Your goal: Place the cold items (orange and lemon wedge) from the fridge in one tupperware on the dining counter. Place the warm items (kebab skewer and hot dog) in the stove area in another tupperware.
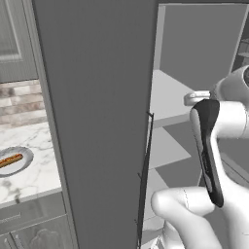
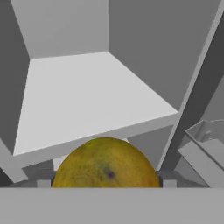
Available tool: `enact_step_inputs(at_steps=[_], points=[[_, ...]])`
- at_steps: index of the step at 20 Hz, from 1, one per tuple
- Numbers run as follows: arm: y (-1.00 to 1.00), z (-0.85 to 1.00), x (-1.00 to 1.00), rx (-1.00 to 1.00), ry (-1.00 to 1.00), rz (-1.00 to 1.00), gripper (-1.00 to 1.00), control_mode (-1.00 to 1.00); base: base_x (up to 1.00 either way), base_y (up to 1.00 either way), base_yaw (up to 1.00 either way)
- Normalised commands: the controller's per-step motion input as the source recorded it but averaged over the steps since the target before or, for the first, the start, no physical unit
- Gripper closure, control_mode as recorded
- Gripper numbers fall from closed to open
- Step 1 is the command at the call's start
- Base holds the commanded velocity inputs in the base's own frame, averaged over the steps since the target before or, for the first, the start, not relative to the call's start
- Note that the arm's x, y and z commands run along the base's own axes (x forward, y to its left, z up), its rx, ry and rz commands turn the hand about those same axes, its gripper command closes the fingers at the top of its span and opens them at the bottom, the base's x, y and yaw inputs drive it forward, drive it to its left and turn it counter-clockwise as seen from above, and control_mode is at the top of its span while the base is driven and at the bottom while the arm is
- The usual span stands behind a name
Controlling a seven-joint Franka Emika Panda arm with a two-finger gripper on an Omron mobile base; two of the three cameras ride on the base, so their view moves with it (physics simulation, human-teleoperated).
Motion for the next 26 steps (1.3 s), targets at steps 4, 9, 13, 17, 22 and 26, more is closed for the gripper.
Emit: enact_step_inputs(at_steps=[4, 9, 13, 17, 22, 26], points=[[0.31, 0.01, -0.95, 0.0, 0.07, 0.0, 1.0, -1.0, 0.0, 0.0, 0.0], [0.17, -0.04, -0.81, 0.0, 0.01, 0.0, 1.0, -1.0, 0.0, 0.0, 0.0], [0.13, -0.12, -0.57, 0.0, 0.04, 0.01, 1.0, -1.0, 0.0, 0.0, 0.0], [0.06, -0.06, -0.16, 0.0, 0.0, 0.0, 1.0, 1.0, -0.52, 0.43, -0.14], [0.0, 0.0, 0.0, 0.0, 0.0, 0.0, 1.0, 1.0, -0.63, 0.61, -0.55], [0.0, 0.0, 0.0, 0.0, 0.0, 0.0, 1.0, 1.0, -0.52, 0.35, -0.72]])
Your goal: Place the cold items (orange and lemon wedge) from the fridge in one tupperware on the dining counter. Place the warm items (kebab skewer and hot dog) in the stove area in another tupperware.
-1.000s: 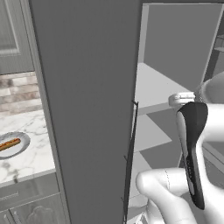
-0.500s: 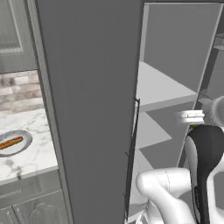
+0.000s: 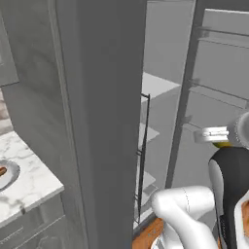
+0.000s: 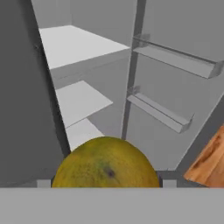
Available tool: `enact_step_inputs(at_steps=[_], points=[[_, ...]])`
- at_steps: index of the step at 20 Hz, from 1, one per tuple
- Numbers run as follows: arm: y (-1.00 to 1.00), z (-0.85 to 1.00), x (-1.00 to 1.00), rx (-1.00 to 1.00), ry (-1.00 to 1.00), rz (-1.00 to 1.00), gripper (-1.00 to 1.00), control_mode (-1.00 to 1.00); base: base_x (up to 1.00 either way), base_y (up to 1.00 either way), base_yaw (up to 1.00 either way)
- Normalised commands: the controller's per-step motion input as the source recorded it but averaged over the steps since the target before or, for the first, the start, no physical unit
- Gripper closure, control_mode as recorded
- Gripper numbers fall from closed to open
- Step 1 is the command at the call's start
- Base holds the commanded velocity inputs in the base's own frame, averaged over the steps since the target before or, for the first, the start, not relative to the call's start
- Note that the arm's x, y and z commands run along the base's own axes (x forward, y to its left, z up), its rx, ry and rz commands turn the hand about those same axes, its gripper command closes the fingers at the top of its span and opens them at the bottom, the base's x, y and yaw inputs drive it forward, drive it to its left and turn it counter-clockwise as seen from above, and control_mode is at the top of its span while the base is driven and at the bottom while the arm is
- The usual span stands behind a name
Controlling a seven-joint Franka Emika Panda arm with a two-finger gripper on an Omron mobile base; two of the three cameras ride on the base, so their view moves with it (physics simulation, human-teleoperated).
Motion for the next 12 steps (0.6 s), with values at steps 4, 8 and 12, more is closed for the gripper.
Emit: enact_step_inputs(at_steps=[4, 8, 12], points=[[0.0, 0.0, 0.0, 0.0, 0.0, 0.0, 1.0, 1.0, -0.28, 0.04, -0.95], [0.0, 0.0, 0.0, 0.0, 0.0, 0.0, 1.0, 1.0, -0.17, 0.0, -0.97], [0.0, 0.0, 0.0, 0.0, 0.0, 0.0, 1.0, 1.0, -0.01, -0.11, -0.9]])
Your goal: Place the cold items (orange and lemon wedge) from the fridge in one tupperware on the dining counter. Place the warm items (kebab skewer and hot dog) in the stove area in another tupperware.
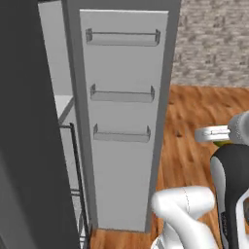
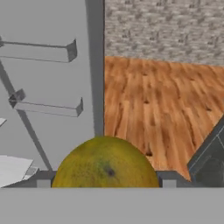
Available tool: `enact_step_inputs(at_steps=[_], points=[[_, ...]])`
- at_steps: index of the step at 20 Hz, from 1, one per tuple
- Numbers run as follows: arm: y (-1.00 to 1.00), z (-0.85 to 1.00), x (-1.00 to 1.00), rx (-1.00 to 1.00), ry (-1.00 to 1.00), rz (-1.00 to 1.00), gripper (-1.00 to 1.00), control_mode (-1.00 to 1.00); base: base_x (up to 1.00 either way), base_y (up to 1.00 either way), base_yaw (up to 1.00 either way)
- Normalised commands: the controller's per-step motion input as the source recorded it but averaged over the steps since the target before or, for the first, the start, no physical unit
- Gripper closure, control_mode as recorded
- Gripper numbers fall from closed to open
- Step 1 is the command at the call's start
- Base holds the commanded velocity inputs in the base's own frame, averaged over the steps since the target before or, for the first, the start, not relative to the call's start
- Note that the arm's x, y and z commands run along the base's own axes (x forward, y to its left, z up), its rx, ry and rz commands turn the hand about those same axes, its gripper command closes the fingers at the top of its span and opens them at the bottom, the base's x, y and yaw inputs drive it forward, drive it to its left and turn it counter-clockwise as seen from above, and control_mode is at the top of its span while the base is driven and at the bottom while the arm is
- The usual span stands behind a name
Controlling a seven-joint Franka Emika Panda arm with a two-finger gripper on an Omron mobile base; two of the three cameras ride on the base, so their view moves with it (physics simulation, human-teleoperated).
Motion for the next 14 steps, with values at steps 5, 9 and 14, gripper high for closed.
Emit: enact_step_inputs(at_steps=[5, 9, 14], points=[[0.0, 0.0, 0.0, 0.0, 0.0, 0.0, 1.0, 1.0, 0.12, -0.33, -0.74], [0.0, 0.0, 0.0, 0.0, 0.0, 0.0, 1.0, 1.0, 0.79, -0.27, -0.46], [0.0, 0.0, 0.0, 0.0, 0.0, 0.0, 1.0, 1.0, 1.0, -0.32, -0.12]])
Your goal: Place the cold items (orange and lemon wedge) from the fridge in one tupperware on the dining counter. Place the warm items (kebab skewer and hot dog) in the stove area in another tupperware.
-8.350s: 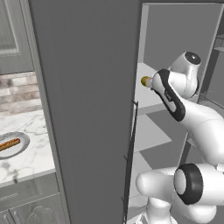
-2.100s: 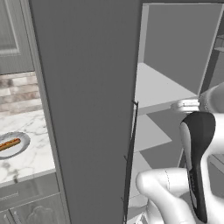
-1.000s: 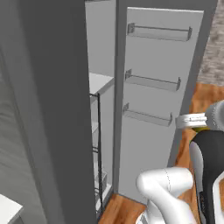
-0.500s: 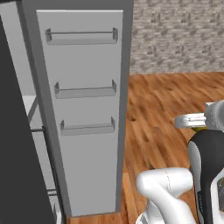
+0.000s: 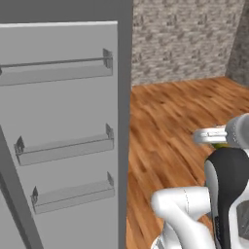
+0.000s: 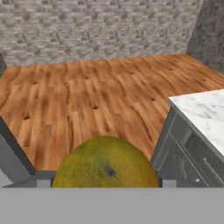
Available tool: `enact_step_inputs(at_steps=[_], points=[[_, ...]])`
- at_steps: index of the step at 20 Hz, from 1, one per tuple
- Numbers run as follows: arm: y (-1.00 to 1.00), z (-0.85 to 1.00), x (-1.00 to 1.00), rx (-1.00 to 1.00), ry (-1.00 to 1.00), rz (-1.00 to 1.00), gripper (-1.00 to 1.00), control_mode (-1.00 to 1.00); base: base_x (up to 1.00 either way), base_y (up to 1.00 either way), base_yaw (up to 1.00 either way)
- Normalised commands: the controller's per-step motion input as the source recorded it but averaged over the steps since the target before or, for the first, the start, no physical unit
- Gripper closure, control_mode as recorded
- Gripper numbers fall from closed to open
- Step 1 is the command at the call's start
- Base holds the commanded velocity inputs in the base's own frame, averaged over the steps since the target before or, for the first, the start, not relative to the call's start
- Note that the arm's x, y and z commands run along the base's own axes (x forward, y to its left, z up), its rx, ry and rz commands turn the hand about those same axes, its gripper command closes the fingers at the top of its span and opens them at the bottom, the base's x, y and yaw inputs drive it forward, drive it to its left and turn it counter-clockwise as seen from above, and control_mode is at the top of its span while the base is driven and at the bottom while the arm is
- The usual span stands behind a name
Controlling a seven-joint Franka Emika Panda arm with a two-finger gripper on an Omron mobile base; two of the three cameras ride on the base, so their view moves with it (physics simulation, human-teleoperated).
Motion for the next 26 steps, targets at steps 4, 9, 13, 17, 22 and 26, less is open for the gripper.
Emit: enact_step_inputs(at_steps=[4, 9, 13, 17, 22, 26], points=[[0.0, 0.0, 0.0, 0.0, 0.0, 0.0, 1.0, 1.0, 1.0, -0.84, 0.0], [0.0, 0.0, 0.0, 0.0, 0.0, 0.0, 1.0, 1.0, 1.0, -1.0, 0.0], [0.0, 0.0, 0.0, 0.0, 0.0, 0.0, 1.0, 1.0, 0.23, -1.0, 0.0], [0.0, 0.0, 0.0, 0.0, 0.0, 0.0, 1.0, 1.0, 0.11, -1.0, 0.0], [0.0, 0.0, 0.0, 0.0, 0.0, 0.0, 1.0, 1.0, 0.96, -0.43, 0.0], [0.0, 0.0, 0.0, 0.0, 0.0, 0.0, 1.0, 1.0, 1.0, -0.12, 0.0]])
